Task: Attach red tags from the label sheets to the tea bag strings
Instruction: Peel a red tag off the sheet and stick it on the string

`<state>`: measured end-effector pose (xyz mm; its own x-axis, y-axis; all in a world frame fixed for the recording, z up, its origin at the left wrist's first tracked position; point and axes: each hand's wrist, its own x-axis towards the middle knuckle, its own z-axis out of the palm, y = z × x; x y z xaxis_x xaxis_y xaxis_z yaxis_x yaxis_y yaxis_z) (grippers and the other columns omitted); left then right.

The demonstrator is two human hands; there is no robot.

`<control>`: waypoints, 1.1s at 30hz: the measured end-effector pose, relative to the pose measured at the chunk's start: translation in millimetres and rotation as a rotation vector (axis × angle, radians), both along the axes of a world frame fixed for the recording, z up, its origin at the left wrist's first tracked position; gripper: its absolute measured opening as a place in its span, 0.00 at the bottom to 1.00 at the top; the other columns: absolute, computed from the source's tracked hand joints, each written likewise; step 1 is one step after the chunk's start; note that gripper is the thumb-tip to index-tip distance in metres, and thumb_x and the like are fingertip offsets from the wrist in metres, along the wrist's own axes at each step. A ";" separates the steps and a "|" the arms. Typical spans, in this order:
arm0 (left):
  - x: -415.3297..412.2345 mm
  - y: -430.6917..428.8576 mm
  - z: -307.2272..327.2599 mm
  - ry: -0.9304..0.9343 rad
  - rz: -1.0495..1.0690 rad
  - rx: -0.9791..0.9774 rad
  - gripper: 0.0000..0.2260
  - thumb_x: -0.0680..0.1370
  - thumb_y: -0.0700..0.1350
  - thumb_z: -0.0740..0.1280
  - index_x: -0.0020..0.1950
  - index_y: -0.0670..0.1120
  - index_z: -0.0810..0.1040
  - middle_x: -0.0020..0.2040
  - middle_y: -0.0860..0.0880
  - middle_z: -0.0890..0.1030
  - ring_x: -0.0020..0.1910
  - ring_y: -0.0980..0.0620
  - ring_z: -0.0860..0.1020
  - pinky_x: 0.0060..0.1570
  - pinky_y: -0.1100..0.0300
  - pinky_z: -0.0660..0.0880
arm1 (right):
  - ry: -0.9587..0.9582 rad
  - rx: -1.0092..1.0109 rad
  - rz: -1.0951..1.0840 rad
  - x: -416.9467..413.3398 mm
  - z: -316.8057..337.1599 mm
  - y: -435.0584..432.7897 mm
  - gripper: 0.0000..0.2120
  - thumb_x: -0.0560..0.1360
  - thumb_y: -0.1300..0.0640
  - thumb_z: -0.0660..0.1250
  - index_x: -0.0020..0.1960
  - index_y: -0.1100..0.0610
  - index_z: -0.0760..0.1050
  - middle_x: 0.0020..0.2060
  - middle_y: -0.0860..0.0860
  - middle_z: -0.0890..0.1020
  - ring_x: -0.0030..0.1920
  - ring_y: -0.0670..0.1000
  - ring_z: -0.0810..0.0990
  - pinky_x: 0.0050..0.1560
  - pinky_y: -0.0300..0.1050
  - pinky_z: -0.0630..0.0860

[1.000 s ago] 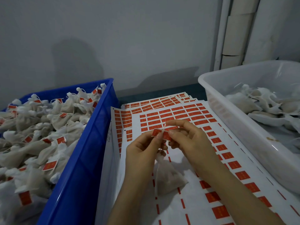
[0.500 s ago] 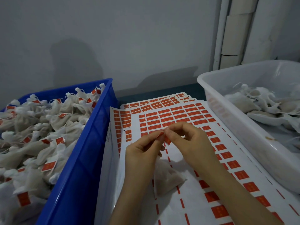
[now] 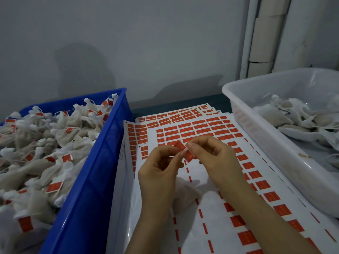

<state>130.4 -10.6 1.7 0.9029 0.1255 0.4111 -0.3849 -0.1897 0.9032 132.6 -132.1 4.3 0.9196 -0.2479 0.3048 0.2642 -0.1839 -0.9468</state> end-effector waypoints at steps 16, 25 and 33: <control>-0.6 -0.1 0.0 0.006 0.002 0.042 0.09 0.67 0.51 0.68 0.45 0.63 0.78 0.42 0.69 0.81 0.49 0.65 0.79 0.48 0.74 0.75 | -0.017 0.014 0.061 -5.2 7.1 2.0 0.07 0.64 0.42 0.64 0.40 0.41 0.75 0.37 0.30 0.79 0.44 0.33 0.77 0.35 0.22 0.71; 8.6 5.0 -0.1 0.345 -0.020 -0.300 0.12 0.65 0.54 0.70 0.47 0.53 0.84 0.42 0.58 0.84 0.42 0.60 0.82 0.33 0.69 0.77 | 0.027 0.024 0.073 -5.3 6.6 5.0 0.14 0.61 0.38 0.66 0.42 0.43 0.73 0.36 0.32 0.78 0.42 0.33 0.77 0.34 0.22 0.70; 7.9 4.7 1.8 0.398 -0.041 -0.364 0.12 0.65 0.54 0.70 0.47 0.53 0.83 0.43 0.57 0.85 0.41 0.58 0.83 0.31 0.68 0.76 | 0.028 0.025 0.084 -4.5 2.3 2.5 0.05 0.70 0.51 0.69 0.40 0.42 0.74 0.35 0.32 0.79 0.43 0.32 0.77 0.37 0.21 0.71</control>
<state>138.3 -5.8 3.5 0.9872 0.1573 -0.0270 -0.0003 0.1712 0.9852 128.0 -129.5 6.6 0.9454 -0.1769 0.2737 0.2516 -0.1380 -0.9580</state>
